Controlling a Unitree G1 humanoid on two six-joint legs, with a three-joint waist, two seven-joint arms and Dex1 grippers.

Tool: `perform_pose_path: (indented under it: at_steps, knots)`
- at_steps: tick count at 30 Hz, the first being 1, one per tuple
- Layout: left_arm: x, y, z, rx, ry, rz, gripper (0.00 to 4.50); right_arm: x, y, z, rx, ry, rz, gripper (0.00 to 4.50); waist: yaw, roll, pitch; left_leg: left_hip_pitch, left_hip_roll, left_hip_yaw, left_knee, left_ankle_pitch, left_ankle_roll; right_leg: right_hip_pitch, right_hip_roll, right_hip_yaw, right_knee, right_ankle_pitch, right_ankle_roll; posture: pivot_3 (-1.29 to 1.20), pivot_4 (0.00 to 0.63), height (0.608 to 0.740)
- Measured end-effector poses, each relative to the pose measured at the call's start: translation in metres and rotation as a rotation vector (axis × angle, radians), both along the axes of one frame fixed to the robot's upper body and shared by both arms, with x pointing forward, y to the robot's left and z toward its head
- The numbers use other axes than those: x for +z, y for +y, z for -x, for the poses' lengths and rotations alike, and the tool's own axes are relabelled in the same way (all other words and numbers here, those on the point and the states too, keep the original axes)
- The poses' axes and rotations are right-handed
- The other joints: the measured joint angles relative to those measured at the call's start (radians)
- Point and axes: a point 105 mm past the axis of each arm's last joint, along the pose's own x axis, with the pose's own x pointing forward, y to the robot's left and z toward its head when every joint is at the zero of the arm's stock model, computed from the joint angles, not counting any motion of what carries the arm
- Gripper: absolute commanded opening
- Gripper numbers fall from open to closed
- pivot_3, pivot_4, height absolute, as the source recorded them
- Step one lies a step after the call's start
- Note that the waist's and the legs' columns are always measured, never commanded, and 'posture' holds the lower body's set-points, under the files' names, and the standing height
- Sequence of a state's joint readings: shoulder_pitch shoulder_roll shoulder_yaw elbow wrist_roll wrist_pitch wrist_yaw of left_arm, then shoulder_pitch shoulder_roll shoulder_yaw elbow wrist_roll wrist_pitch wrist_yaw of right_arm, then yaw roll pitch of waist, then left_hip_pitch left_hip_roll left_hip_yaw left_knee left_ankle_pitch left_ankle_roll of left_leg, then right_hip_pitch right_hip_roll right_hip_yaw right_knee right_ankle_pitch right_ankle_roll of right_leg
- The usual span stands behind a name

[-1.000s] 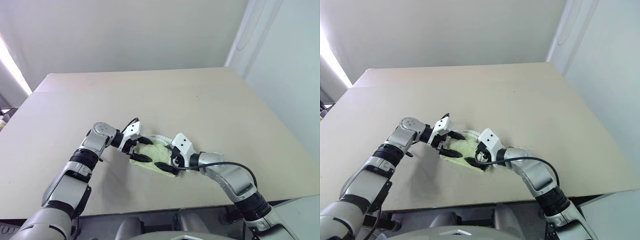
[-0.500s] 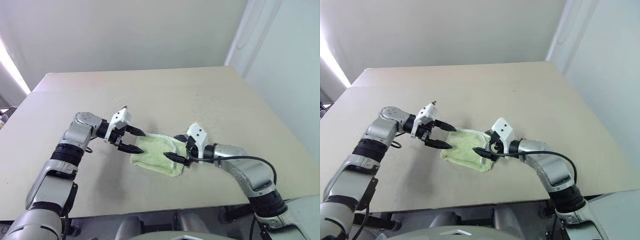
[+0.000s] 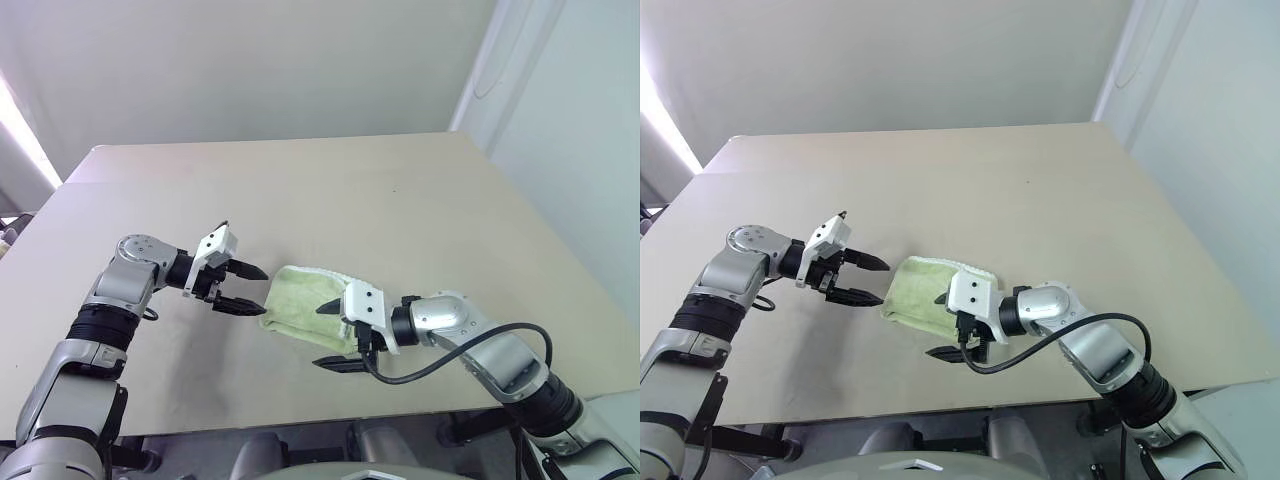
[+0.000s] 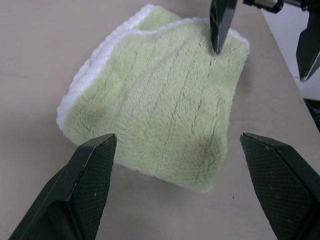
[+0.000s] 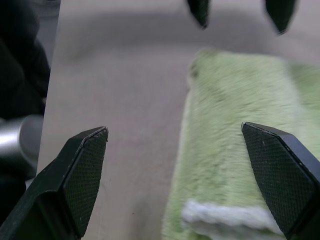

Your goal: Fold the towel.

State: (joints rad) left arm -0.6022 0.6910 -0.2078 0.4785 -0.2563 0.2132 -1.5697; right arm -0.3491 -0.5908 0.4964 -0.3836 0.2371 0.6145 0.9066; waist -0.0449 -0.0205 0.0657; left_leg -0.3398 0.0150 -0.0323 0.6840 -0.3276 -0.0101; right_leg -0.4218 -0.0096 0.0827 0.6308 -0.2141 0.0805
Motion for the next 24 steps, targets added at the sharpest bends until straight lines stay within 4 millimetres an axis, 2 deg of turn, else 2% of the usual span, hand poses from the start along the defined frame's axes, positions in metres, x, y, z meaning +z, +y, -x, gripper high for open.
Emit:
perform_pose_path:
  at_steps: [3,8,19,24]
  knots:
    - [-0.001,0.001,-0.001,0.01,-0.008,-0.006,4.17,0.001,0.002,-0.01,-0.026,-0.044,0.007,4.5,0.0,0.0,0.0,0.0,0.0,0.0,0.0,0.0,0.0,0.0,0.0,0.0,0.001,0.0,0.0,0.0,0.0,0.712]
    - [-0.003,0.003,0.0,0.021,-0.01,-0.011,4.17,-0.009,-0.003,-0.02,-0.068,-0.087,0.06,4.5,0.0,0.0,0.0,-0.001,0.0,0.0,0.0,0.0,0.0,-0.001,0.0,0.0,0.0,0.0,0.0,0.0,0.0,0.712]
    - [-0.001,0.003,0.001,0.007,-0.006,-0.011,4.17,-0.022,-0.004,-0.014,-0.022,-0.123,0.133,4.5,0.0,0.0,0.0,-0.001,0.0,0.0,0.0,0.0,0.0,-0.001,0.0,0.0,0.0,0.0,0.0,0.0,0.0,0.712]
    - [0.006,-0.002,0.002,-0.001,-0.019,-0.016,4.17,-0.029,-0.004,-0.018,-0.031,-0.172,0.172,4.5,-0.001,0.0,0.0,0.0,0.0,0.0,0.0,0.0,0.0,-0.001,0.0,0.0,0.0,0.0,0.0,0.0,0.0,0.712]
